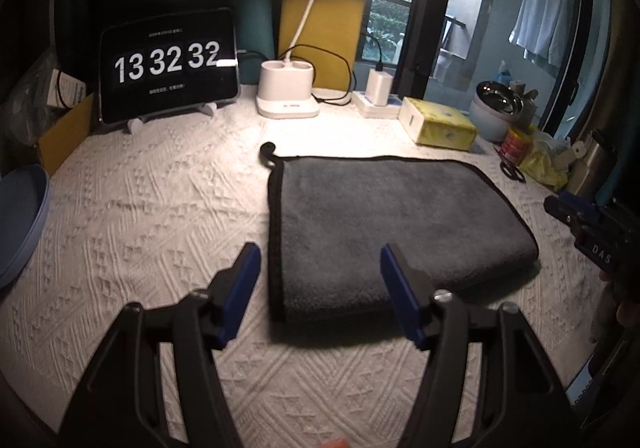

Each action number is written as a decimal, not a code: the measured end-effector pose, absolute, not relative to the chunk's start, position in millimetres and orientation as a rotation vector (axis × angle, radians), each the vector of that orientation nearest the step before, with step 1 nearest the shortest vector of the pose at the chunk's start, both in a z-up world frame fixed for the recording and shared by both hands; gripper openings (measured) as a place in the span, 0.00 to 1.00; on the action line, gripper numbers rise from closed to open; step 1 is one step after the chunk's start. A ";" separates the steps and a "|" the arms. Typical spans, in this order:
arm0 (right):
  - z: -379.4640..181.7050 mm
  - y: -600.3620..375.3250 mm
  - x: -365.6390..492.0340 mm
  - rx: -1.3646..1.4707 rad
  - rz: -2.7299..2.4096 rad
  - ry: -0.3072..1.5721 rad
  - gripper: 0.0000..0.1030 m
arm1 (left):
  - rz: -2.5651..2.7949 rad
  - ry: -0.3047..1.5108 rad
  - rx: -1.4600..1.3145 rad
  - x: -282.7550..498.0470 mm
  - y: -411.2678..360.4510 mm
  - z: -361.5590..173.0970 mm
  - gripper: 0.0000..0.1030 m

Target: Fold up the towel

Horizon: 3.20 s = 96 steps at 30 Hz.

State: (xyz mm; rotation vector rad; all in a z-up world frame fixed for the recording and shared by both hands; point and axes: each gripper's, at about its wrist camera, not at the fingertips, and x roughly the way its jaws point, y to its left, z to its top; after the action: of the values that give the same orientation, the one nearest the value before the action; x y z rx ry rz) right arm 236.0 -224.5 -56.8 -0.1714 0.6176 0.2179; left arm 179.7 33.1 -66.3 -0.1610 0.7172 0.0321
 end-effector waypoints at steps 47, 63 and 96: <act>0.0 -240.4 42.6 -0.095 0.312 0.274 0.51 | 0.124 0.200 -0.061 -4.8 18.2 -7.6 0.90; 19.3 -249.9 27.6 -0.123 0.272 0.161 0.60 | 0.177 0.147 -0.078 -12.0 25.7 12.3 0.93; 1.2 -250.1 35.0 -0.120 0.265 0.214 0.60 | 0.166 0.151 -0.099 -11.5 29.4 8.9 0.93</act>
State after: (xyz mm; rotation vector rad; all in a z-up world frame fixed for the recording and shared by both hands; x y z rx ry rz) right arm 35.0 -250.1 1.2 -0.1205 0.2139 0.2649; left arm -11.5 29.4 8.9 -0.0990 0.1510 0.1662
